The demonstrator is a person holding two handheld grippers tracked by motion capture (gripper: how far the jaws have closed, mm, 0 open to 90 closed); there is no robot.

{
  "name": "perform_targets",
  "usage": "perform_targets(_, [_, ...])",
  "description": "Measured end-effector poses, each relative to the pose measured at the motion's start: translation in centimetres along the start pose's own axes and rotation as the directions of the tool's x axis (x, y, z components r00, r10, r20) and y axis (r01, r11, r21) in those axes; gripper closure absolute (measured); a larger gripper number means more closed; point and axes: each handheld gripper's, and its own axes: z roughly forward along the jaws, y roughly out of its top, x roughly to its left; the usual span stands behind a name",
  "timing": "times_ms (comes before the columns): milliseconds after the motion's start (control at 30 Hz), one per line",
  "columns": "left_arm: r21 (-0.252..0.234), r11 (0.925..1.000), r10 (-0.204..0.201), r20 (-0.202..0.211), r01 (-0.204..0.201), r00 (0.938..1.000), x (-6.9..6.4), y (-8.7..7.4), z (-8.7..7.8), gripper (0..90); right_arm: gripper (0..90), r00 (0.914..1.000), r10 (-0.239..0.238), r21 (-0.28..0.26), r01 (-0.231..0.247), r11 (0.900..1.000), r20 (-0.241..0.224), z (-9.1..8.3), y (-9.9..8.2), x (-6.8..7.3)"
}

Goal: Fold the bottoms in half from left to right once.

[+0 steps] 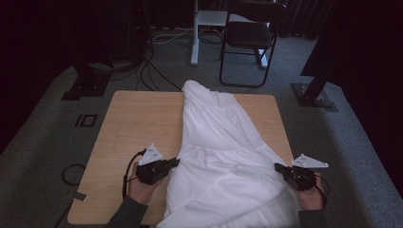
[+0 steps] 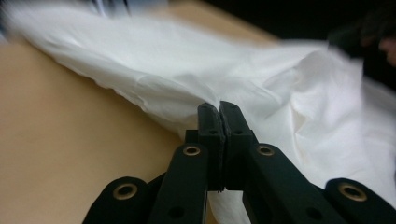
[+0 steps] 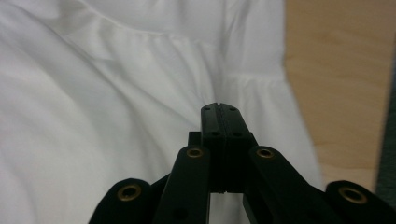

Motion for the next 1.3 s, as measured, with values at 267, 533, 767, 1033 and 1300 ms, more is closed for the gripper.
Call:
perform_targets(267, [0.139, 0.9886, -0.054, -0.030, 0.058, 0.9981, 0.3, -2.2, 4.0, 49.7, 89.8, 0.9734, 0.091, 0.052, -0.104, 0.9932, 0.210, 1.2, -1.2, -2.8])
perform_targets(533, [0.296, 0.9499, -0.095, -0.027, 0.099, 0.9951, 0.0, -5.4, 9.7, 35.6, 89.0, 0.9804, 0.087, 0.174, -0.118, 0.9777, 0.177, 4.5, -3.7, -3.2])
perform_targets(767, [0.347, 0.9379, -0.015, 0.025, 0.006, 0.9996, -1.8, -6.3, 12.1, 75.1, 88.6, 0.9827, 0.072, 0.193, -0.105, 0.9756, 0.171, 4.9, -3.7, -2.9])
perform_targets(1033, [0.370, 0.9291, 0.029, -0.115, 0.016, 0.9930, 1.4, -6.2, 10.9, 88.7, 88.6, 0.9891, 0.059, 0.192, -0.085, 0.9776, 0.135, 5.6, -3.2, -1.8])
perform_targets(1300, [0.345, 0.9237, -0.053, -0.312, 0.166, 0.9485, 8.4, -6.4, 8.3, 89.0, 88.7, 0.9970, 0.076, 0.188, -0.078, 0.9791, 0.017, 7.8, -1.6, 0.4])
